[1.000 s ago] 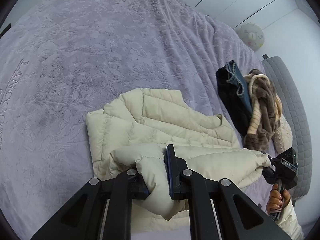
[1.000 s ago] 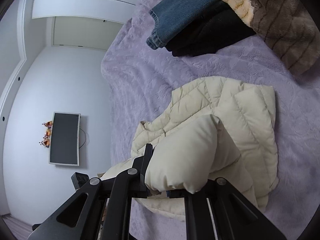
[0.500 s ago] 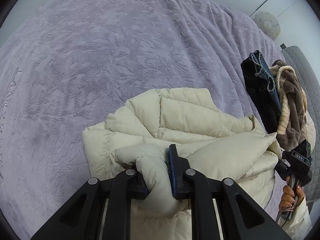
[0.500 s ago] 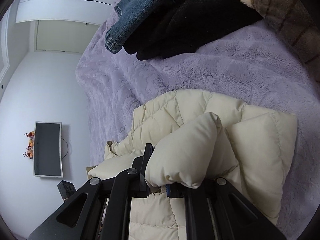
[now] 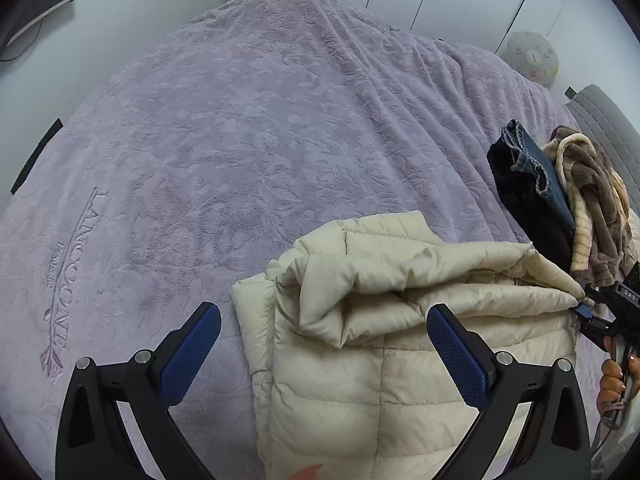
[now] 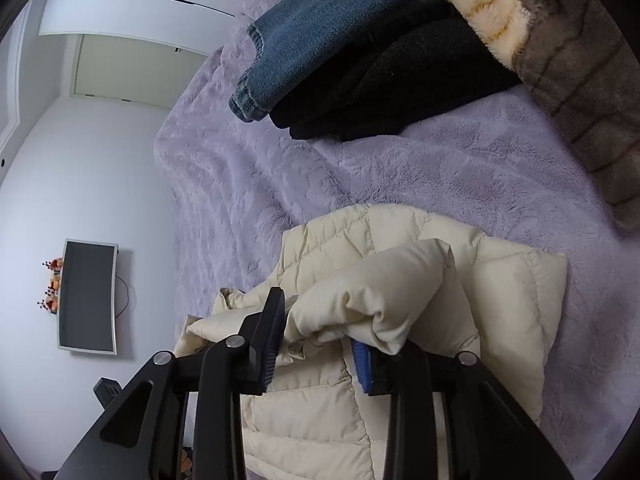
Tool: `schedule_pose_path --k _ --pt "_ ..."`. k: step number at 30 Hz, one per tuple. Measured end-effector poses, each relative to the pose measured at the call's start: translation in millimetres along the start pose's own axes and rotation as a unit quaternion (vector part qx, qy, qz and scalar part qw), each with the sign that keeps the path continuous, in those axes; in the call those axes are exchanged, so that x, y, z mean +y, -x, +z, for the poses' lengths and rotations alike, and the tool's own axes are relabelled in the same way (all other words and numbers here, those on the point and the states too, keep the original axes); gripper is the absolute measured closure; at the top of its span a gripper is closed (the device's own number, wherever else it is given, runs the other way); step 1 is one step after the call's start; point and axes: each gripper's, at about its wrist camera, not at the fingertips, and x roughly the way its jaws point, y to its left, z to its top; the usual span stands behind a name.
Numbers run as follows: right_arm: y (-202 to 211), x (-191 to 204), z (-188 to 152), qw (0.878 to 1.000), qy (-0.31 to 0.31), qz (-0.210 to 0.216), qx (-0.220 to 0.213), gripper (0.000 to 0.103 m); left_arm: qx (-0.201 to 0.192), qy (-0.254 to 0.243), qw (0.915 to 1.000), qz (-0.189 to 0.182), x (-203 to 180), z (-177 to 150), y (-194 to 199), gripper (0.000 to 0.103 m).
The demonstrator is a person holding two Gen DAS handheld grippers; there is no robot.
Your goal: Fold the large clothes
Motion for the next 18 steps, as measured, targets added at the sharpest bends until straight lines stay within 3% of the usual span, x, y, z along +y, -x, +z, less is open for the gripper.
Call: schedule_pose_path --k 2,7,9,10,18 --pt "5.9 4.2 -2.0 1.0 0.007 -0.001 -0.01 0.043 -0.01 -0.003 0.9999 0.005 0.4 -4.5 6.1 0.0" --pt "22.2 23.9 -12.8 0.997 0.063 -0.032 -0.032 0.042 -0.019 -0.035 0.9992 0.007 -14.3 -14.7 6.0 0.0" --pt "18.5 29.0 -17.3 0.996 0.081 -0.039 -0.024 0.063 -0.015 -0.046 0.9988 0.008 -24.6 -16.7 -1.8 0.0" --pt "13.9 30.4 -18.4 0.995 0.087 -0.043 -0.015 0.078 -0.014 -0.048 0.9987 0.006 -30.3 -17.3 -6.4 0.0" --pt "-23.7 20.1 -22.8 0.988 0.114 -0.1 0.006 0.079 -0.006 -0.045 0.998 0.044 -49.5 -8.9 -51.5 0.0"
